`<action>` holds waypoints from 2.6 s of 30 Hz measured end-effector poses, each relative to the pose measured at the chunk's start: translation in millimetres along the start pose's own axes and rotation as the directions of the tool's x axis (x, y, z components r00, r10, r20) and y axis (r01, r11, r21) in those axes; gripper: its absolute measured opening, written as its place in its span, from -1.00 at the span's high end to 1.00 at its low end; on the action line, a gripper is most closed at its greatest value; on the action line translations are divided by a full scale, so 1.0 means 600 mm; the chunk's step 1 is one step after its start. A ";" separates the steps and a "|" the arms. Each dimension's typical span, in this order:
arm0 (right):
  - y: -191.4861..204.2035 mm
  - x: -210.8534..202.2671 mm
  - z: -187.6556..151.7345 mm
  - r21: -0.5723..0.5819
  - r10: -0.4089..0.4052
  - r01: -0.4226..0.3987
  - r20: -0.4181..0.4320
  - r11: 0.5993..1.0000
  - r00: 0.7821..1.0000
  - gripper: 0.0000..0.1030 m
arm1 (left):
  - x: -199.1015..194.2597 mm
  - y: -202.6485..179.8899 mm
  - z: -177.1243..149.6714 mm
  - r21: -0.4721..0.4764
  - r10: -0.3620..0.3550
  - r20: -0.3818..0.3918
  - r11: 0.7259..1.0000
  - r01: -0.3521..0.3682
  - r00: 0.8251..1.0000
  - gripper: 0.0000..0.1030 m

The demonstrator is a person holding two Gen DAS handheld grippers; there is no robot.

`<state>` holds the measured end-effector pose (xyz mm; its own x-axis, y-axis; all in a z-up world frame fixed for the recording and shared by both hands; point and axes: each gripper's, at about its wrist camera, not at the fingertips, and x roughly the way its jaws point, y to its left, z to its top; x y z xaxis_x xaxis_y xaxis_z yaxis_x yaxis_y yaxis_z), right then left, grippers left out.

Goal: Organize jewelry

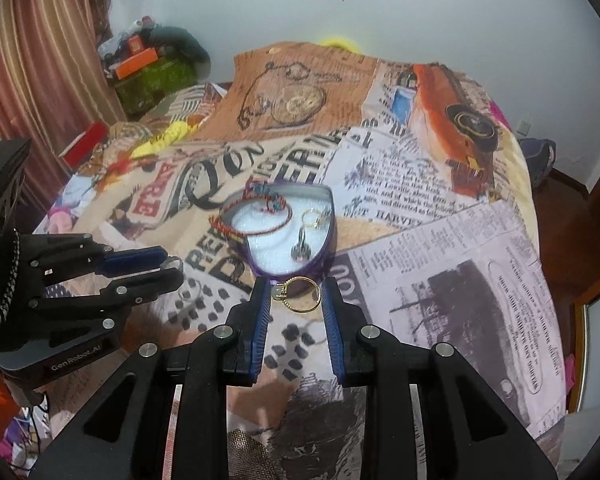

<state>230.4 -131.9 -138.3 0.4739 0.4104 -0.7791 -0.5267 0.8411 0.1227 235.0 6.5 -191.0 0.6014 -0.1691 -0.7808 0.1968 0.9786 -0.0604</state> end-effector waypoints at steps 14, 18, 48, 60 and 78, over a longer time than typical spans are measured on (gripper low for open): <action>-0.002 -0.040 0.043 0.014 -0.003 0.001 0.114 1.000 0.993 0.54 | -0.041 -0.001 0.059 -0.003 -0.017 0.119 1.000 0.017 0.993 0.60; -0.004 -0.036 0.053 0.020 0.003 -0.005 0.129 1.000 0.992 0.54 | -0.036 0.000 0.069 -0.001 -0.021 0.129 1.000 0.022 0.991 0.60; -0.028 0.083 0.071 0.050 0.058 -0.059 0.024 0.997 0.998 0.54 | 0.080 0.018 0.090 -0.037 -0.068 0.033 0.997 0.070 0.997 0.60; -0.021 0.094 0.072 0.034 0.053 -0.053 -0.014 0.998 0.998 0.54 | 0.076 0.019 0.090 -0.040 -0.066 0.035 0.997 0.067 0.997 0.51; 0.018 -0.094 0.089 0.007 -0.043 0.043 0.205 0.999 0.978 0.53 | -0.116 0.006 0.096 -0.061 -0.015 0.227 0.998 0.029 0.974 0.50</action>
<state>235.8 -126.7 -60.2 0.6306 0.4370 -0.6413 -0.5013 0.8602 0.0932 238.3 14.8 -100.9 0.7585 -0.2059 -0.6183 0.1671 0.9785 -0.1209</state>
